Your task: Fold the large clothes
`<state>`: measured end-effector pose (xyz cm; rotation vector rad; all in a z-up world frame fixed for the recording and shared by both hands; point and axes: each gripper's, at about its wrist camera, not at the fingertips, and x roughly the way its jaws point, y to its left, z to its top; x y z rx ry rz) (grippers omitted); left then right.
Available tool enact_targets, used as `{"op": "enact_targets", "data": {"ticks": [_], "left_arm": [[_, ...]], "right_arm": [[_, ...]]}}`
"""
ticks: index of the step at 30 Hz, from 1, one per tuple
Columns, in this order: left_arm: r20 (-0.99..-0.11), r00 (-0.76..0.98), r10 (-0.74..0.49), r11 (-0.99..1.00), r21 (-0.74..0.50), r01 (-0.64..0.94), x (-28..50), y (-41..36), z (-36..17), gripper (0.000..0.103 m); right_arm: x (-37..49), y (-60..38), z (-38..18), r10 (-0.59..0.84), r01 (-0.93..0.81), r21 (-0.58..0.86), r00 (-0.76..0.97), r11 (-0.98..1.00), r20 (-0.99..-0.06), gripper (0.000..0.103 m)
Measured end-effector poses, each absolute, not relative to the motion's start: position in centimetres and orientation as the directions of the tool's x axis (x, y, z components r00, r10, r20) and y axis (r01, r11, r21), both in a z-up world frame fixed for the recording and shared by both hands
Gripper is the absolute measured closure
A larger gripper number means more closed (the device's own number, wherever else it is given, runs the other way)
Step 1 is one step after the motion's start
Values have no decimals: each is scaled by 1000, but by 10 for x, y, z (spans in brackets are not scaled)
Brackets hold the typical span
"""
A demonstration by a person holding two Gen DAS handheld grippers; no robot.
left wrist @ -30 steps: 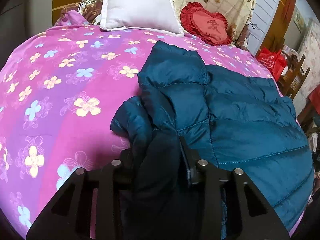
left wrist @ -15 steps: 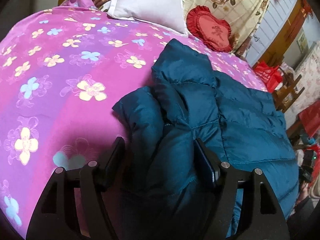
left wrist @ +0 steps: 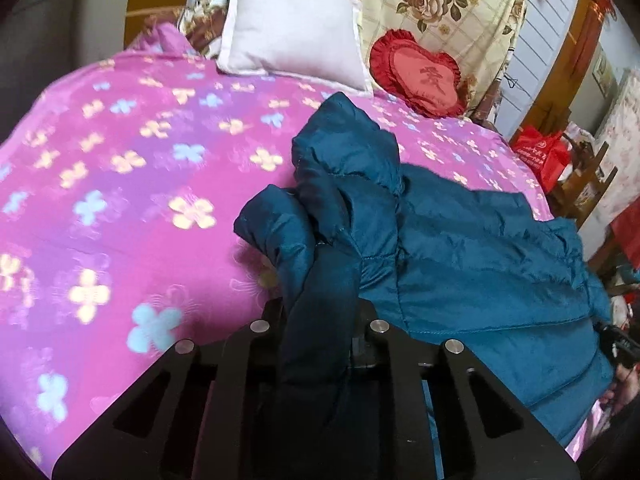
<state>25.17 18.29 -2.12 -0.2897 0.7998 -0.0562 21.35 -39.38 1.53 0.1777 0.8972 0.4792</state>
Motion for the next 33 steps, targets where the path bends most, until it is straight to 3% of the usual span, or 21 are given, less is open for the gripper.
{"op": "enact_targets", "data": {"ticks": [5,13,19,23,25,27,30,33], "left_arm": [[-673,722,-161,969,-246,-13,215,173,16,88],[-632,754,-179,972,-234,34,135,163,58,88],[-714,682,-159,968,-250,-36,128,169,5,86],[-735,658,-166,951,-296,-91,134,179,-16,79],[-731,665,-155,955,-283,-88,135,178,-15,79],[-724,673,-149,958,-273,-82,133,175,-15,79],[-710,692,-133,951,-287,-112,128,179,-22,79],[-714,689,-127,930,-328,-168,128,190,-35,79]], "right_arm": [[193,-401,52,398,-260,302,583,917,-709,76],[144,-413,112,405,-320,256,598,912,-692,85],[135,-411,76,420,-320,294,468,901,-778,85],[128,-415,67,394,-259,301,512,918,-763,66],[123,-419,72,388,-249,299,551,921,-739,46],[125,-418,72,354,-243,260,571,935,-740,12],[138,-417,60,322,-235,227,547,945,-773,10],[164,-421,28,437,-248,362,444,899,-782,10]]}}
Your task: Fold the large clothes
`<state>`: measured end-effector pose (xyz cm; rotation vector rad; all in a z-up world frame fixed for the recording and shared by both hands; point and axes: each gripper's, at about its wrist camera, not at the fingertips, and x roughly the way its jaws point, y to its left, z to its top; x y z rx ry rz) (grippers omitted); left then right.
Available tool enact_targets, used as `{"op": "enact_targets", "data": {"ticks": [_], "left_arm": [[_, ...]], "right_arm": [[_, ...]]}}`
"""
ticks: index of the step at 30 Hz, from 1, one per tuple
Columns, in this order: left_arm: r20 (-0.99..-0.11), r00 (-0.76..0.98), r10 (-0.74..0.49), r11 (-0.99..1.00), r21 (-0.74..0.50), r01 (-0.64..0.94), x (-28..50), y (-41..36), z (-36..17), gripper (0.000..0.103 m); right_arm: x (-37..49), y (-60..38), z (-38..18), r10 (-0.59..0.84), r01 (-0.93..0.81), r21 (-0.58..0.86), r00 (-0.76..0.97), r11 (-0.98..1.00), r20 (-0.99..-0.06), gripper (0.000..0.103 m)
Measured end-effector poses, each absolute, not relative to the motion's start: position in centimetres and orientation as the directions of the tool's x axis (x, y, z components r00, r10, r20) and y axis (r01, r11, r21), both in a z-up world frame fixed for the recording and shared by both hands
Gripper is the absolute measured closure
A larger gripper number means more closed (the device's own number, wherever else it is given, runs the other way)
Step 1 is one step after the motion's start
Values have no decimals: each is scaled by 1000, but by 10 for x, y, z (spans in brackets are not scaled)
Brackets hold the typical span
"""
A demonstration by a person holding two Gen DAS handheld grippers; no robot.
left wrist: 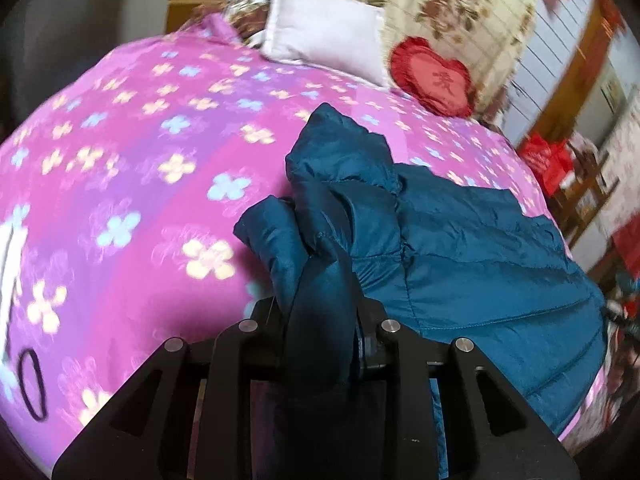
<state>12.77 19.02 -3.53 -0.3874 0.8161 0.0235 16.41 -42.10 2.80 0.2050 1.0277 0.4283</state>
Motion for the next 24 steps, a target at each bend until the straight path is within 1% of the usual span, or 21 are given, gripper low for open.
{"op": "enact_targets", "data": {"ticks": [3,5,6,7,8,9,10,11,12,14,18,20,21,22,23,24], "left_arm": [[-725,675,-133,916,-351,-195,133,196,-46,78],[-734,669,-120,921,-333,-201,136,194,-47,74],[-741,662,-111,924,-323,-206,139,193,-49,70],[-745,658,-111,924,-321,-207,140,192,-50,68],[-750,652,-112,924,-319,-208,144,191,-52,68],[-753,649,-109,925,-315,-210,146,191,-54,68],[-759,644,-98,929,-302,-214,149,189,-53,68],[-762,642,-85,934,-285,-215,151,186,-52,69],[-765,640,-71,940,-266,-214,154,182,-51,73],[-771,634,-51,949,-235,-209,159,175,-49,75],[-766,633,-116,941,-289,-177,164,166,-48,77],[-761,634,-137,941,-300,-157,168,158,-48,76],[-757,636,-151,940,-309,-145,170,156,-50,73],[-756,636,-159,939,-315,-139,172,155,-51,67],[-754,634,-171,934,-328,-138,173,156,-52,66],[-750,636,-182,928,-345,-141,172,159,-51,67]], "right_arm": [[186,-419,0,570,-281,497,357,821,-740,10],[198,-419,-17,624,-279,559,329,781,-709,10],[204,-421,-28,663,-269,606,299,749,-687,8],[208,-423,-38,712,-256,664,267,703,-650,11],[208,-424,-36,724,-274,671,287,689,-627,30],[209,-421,-34,745,-306,680,283,667,-604,47],[207,-419,-27,729,-332,649,314,684,-608,55],[201,-415,-16,716,-374,611,346,698,-606,68],[193,-411,-2,704,-421,566,377,709,-602,73],[180,-410,19,678,-463,500,417,732,-605,75],[160,-426,44,650,-472,456,445,755,-616,75],[155,-436,38,640,-449,463,433,764,-635,75],[152,-440,30,630,-424,472,425,773,-649,73],[153,-442,20,615,-393,478,415,785,-670,72],[151,-444,10,607,-355,494,401,794,-686,69],[148,-445,3,608,-316,519,402,794,-685,69]]}}
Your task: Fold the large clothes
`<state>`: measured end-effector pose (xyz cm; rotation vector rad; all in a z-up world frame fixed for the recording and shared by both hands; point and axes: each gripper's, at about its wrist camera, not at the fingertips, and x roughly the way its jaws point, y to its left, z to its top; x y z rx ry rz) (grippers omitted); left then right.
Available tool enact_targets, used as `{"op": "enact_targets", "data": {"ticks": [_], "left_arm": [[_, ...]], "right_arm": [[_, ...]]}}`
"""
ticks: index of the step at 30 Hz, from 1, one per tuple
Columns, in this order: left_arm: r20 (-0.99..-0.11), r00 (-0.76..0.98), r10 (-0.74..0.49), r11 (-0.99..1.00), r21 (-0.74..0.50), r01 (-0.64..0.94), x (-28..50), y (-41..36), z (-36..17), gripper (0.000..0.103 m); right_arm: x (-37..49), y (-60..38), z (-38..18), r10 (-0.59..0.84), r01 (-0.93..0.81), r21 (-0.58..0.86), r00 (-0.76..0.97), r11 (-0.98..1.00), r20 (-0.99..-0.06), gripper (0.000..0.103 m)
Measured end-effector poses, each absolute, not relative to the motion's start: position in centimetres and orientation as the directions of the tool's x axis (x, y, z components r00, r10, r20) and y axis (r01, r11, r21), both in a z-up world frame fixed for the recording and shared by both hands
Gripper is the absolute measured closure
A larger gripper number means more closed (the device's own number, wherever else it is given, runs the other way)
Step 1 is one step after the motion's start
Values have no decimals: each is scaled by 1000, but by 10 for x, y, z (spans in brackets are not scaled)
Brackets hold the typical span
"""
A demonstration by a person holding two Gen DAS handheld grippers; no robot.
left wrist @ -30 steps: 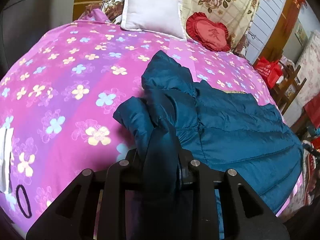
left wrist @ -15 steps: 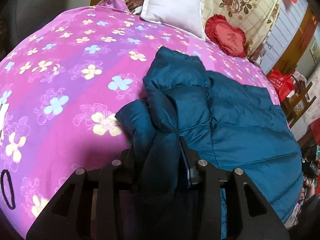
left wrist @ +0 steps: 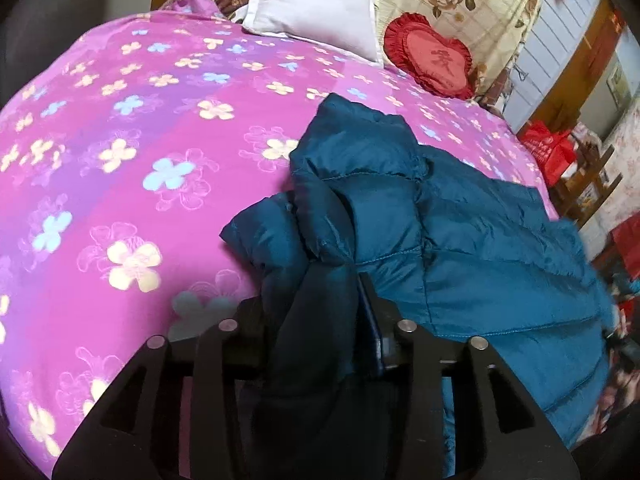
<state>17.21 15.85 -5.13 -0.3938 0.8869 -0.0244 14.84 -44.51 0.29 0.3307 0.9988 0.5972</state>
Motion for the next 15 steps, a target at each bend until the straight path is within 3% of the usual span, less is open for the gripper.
{"op": "enact_targets", "data": {"ticks": [4,8,15], "left_arm": [[-736,654,-174,948,-305,-92,162,156,-34,86],[-701,683,-205,930,-357,-88,153,162,-14,90],[-622,740,-256,908,-417,-36,138,168,44,90]], "right_arm": [[135,-444,19,609,-298,533,451,792,-653,74],[119,-434,50,584,-333,482,509,811,-632,80],[102,-433,114,579,-416,404,551,815,-601,81]]}}
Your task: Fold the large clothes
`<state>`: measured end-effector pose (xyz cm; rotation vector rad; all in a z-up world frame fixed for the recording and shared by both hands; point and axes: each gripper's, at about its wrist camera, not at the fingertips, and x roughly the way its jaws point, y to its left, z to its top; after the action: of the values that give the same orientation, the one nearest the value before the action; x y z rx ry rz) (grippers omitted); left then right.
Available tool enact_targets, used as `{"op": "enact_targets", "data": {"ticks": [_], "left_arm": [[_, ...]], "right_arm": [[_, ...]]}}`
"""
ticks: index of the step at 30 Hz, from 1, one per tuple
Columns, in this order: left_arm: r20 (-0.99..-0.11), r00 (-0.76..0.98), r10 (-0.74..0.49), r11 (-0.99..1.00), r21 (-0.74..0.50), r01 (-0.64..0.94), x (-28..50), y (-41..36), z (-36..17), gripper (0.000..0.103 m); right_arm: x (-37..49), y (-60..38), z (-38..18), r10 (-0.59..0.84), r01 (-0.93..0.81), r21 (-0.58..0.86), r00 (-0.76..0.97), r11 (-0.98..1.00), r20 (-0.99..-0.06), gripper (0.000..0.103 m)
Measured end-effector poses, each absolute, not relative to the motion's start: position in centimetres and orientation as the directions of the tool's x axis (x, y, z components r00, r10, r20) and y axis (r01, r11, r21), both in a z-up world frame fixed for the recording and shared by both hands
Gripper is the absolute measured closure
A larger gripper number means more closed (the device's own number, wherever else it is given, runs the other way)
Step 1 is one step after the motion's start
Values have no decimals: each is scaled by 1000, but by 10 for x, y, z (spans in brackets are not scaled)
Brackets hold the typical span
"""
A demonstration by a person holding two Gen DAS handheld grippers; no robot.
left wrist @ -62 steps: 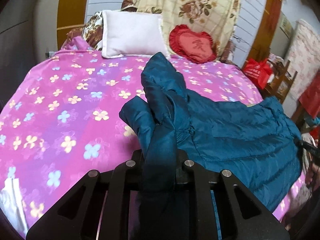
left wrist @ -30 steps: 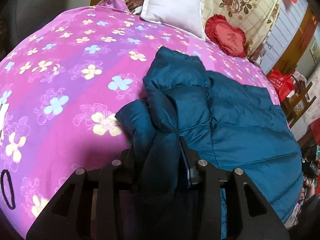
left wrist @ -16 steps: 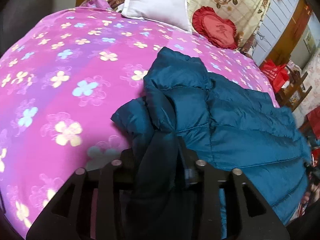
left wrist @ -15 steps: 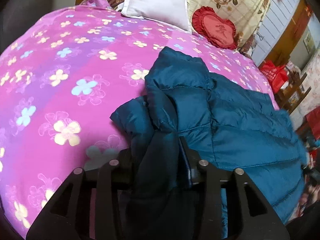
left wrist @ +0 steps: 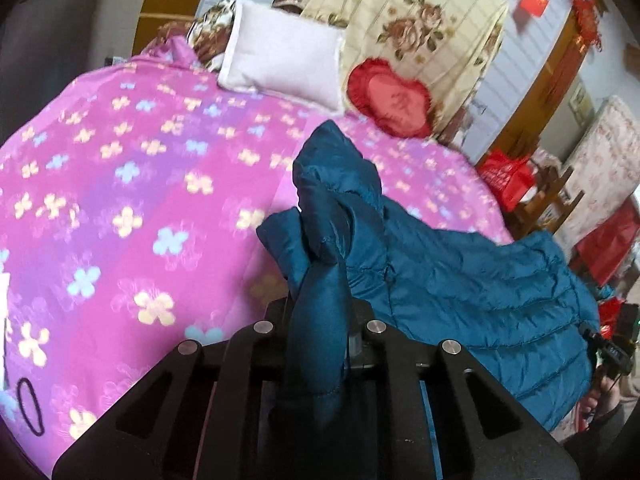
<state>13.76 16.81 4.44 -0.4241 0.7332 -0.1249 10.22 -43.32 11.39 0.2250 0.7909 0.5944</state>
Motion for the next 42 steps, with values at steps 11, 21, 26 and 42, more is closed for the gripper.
{"op": "enact_targets", "data": {"ticks": [11,21,26,42], "left_arm": [[-697,664,-271,913,-405,-53,158,147,7,88],[-681,661,-315,837,-527,-144,156,207,-1,54],[-644,749,-156,959,-282,-42,156,144,50,55],[-800,600,2,975,-131,-177,211,113,-32,46]], "right_arm": [[128,-460,63,575,-320,479,492,818,-653,77],[125,-512,60,482,-41,563,569,826,-666,57],[115,-440,109,390,-183,362,638,914,-664,53],[170,-419,-4,345,-79,352,479,933,-807,22]]}}
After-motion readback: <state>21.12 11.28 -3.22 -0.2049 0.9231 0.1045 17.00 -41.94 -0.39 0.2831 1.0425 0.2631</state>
